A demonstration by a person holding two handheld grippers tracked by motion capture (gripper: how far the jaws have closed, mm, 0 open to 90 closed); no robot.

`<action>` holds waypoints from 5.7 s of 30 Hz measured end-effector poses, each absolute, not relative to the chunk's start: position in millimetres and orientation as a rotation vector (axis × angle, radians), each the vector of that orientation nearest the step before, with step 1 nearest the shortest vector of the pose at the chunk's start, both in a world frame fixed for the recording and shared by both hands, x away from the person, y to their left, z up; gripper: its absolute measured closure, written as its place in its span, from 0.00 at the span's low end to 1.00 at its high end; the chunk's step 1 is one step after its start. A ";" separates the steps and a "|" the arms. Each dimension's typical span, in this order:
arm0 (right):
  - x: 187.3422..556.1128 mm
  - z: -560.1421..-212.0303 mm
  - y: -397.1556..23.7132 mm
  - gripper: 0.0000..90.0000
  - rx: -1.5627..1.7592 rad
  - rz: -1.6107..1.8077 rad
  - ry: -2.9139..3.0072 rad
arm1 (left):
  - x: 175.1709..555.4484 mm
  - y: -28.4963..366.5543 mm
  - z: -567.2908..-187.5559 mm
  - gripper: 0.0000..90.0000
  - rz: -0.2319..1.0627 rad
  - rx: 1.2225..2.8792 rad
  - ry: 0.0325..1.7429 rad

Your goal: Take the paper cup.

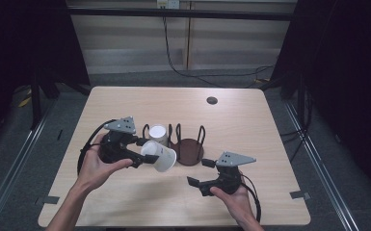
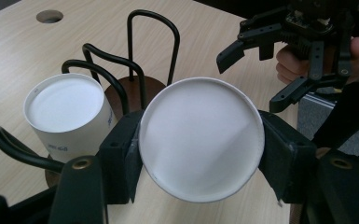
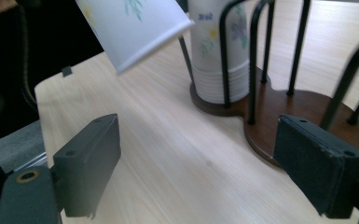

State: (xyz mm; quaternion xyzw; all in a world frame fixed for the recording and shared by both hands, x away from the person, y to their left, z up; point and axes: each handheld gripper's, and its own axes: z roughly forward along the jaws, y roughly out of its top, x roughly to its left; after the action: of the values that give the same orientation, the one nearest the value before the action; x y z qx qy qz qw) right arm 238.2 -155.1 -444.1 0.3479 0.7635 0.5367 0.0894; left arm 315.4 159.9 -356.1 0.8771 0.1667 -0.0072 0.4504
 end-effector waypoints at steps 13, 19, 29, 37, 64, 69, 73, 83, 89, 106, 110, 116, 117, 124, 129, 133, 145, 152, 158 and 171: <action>251.3 -417.0 -131.4 0.16 0.881 1.658 2.342 | 310.4 159.6 -370.4 0.42 -0.061 2.143 0.374; 257.4 -414.0 -123.0 0.16 0.847 1.703 2.366 | 310.6 157.3 -375.5 0.42 -0.104 2.134 0.362; 258.6 -414.9 -119.8 0.16 0.786 1.768 2.406 | 304.3 151.0 -374.3 0.42 -0.122 2.128 0.312; 258.0 -420.8 -114.3 0.17 0.746 1.753 2.431 | 302.5 155.2 -367.2 0.42 -0.130 2.096 0.298; 255.1 -428.2 -100.8 0.31 0.617 1.724 2.512 | 302.8 147.4 -371.3 0.42 -0.252 2.094 0.260; 253.8 -428.2 -102.2 0.34 0.611 1.719 2.527 | 302.4 146.5 -372.1 0.42 -0.256 2.095 0.257; 253.8 -427.6 -102.5 0.35 0.611 1.724 2.523 | 302.7 147.5 -371.8 0.41 -0.256 2.087 0.257; 255.1 -428.4 -104.1 0.35 0.639 1.716 2.527 | 304.0 149.5 -373.0 0.28 -0.219 2.085 0.269; 256.7 -426.4 -110.5 0.36 0.665 1.696 2.518 | 303.5 150.4 -372.4 0.21 -0.219 2.075 0.279; 261.2 -424.7 -119.5 0.36 0.712 1.584 2.576 | 297.0 155.6 -374.7 0.24 -0.093 2.175 0.248; 263.4 -424.9 -119.9 0.36 0.750 1.526 2.598 | 298.9 152.7 -380.0 0.22 -0.121 2.208 0.257; 264.2 -424.0 -121.7 0.36 0.744 1.467 2.649 | 300.1 150.7 -387.1 0.21 -0.133 2.234 0.269; 264.2 -424.0 -121.4 0.36 0.739 1.458 2.663 | 299.7 150.4 -387.8 0.21 -0.131 2.234 0.275; 265.1 -423.9 -120.2 0.36 0.727 1.374 2.707 | 298.2 149.1 -391.0 0.23 -0.114 2.261 0.256; 264.9 -423.5 -119.2 0.36 0.718 1.316 2.732 | 297.7 149.2 -392.7 0.22 -0.079 2.259 0.257; 263.5 -420.9 -117.1 0.37 0.719 1.296 2.749 | 297.1 147.4 -393.4 0.20 -0.099 2.268 0.263; 272.3 -414.3 -112.0 0.37 0.666 1.179 2.830 | 295.6 149.4 -386.9 0.22 -0.088 2.297 0.253; 275.1 -407.0 -104.6 0.37 0.636 1.099 2.876 | 297.2 151.5 -391.3 0.19 -0.102 2.324 0.284; 277.8 -404.5 -98.3 0.37 0.585 1.022 2.918 | 296.2 146.2 -396.0 0.19 -0.125 2.364 0.251; 269.8 -409.6 -84.4 0.37 0.487 0.853 2.973 | 293.9 137.6 -407.5 0.22 -0.167 2.435 0.241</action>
State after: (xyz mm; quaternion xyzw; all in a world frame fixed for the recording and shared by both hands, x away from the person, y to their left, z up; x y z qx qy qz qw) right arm 269.8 -84.4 -409.6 0.1555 0.9496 0.2723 0.0051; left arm 293.9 137.6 -407.5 0.9345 0.0924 -0.0640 0.3378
